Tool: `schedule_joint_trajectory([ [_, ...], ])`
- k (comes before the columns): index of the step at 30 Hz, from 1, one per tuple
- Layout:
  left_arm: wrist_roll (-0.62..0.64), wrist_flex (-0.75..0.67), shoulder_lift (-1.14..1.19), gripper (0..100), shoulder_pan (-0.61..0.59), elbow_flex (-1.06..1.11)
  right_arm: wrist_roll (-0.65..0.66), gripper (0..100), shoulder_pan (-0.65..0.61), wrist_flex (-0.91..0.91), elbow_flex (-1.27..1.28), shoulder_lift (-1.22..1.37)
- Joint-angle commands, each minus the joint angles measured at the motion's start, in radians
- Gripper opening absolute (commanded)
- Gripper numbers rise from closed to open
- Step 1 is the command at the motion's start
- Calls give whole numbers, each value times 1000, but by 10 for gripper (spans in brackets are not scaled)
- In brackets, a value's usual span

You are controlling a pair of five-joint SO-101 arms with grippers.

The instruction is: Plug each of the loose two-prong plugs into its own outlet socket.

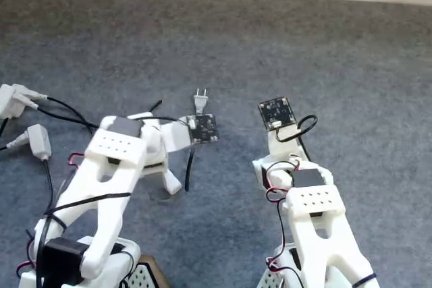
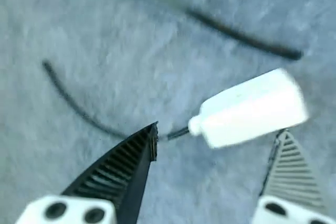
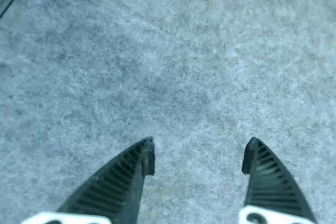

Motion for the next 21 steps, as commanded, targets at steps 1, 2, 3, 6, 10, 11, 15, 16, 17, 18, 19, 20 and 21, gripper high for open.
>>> schedule_joint_trajectory([
  [1,-6,-158,-10,344,27,42,11,266,2,-18,-7,2],
  [2,-8,-186,-10,344,25,53,11,266,2,-18,-7,2],
  [3,-8,-204,-8,344,24,58,11,266,2,-18,-7,2],
  [6,-8,-221,-8,344,27,54,12,266,2,-18,-7,2],
  [10,2,-221,38,340,25,-24,11,266,2,-18,-7,2],
  [11,2,-219,71,330,22,-59,9,266,2,-18,-7,2],
  [15,64,-219,286,297,-16,-217,9,266,2,-18,-7,2],
  [16,84,-219,348,299,-31,-265,9,266,2,-18,-7,2],
  [17,98,-219,404,299,-47,-317,9,266,2,-18,-7,2],
  [18,106,-216,458,299,-62,-364,9,266,2,-18,-7,2],
  [19,114,-215,498,299,-74,-420,9,266,2,-18,-7,2],
  [20,124,-212,526,299,-84,-464,9,266,2,-18,-7,2],
  [21,130,-195,542,299,-93,-507,11,266,2,-18,-7,2],
])
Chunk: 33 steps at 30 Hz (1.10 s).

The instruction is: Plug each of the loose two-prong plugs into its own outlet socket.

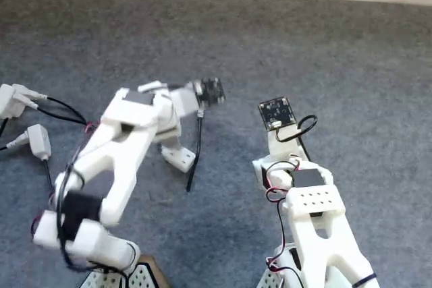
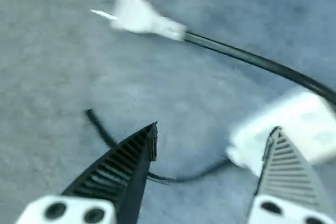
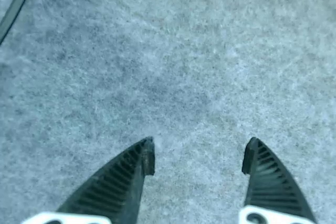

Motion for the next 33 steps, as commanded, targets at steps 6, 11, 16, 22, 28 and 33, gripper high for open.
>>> schedule_joint_trajectory([
  [6,34,141,188,298,-54,-328,12,266,2,-18,-7,2],
  [11,34,169,242,296,-61,-335,12,266,2,-18,-7,2],
  [16,32,207,268,296,-97,-344,12,266,2,-18,-7,2],
  [22,-101,434,226,295,-154,-332,12,266,2,-18,-7,2],
  [28,-219,560,216,236,-260,-306,12,266,2,-18,-7,2],
  [33,-339,818,139,125,-289,-306,11,266,2,-18,-7,2],
])
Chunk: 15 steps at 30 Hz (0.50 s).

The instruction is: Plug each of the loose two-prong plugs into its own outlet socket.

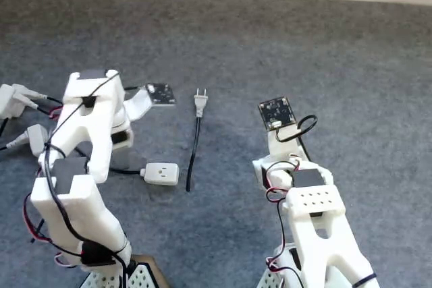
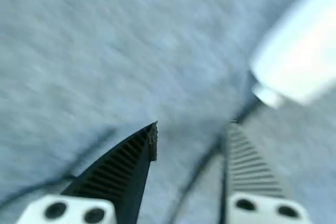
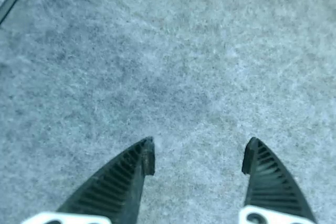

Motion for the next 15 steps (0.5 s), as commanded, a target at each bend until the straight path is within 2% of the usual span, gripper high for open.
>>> schedule_joint_trajectory([
  [1,-133,250,-147,107,-16,-8,11,266,2,-18,-7,2],
  [4,-189,345,-262,76,-15,-10,11,266,2,-18,-7,2],
  [7,-98,279,-375,87,13,-7,11,266,2,-18,-7,2],
  [10,26,235,-441,125,104,45,11,266,2,-18,-7,2],
  [13,41,221,-455,171,243,147,11,266,2,-18,-7,2],
  [15,43,163,-455,188,323,213,11,266,2,-18,-7,2],
])
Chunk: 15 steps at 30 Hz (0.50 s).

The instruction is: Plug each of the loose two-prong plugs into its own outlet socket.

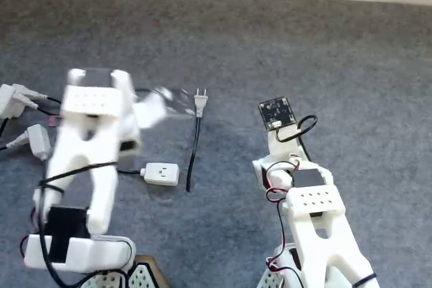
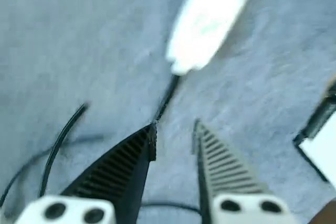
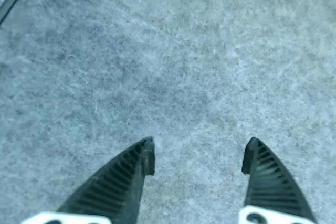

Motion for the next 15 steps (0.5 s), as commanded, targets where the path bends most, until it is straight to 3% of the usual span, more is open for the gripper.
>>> schedule_joint_trajectory([
  [1,23,-117,-44,189,185,128,11,266,2,-18,-7,2],
  [8,23,-532,-44,189,209,418,12,266,2,-18,-7,2],
  [15,21,-697,-42,190,199,503,12,266,2,-18,-7,2],
])
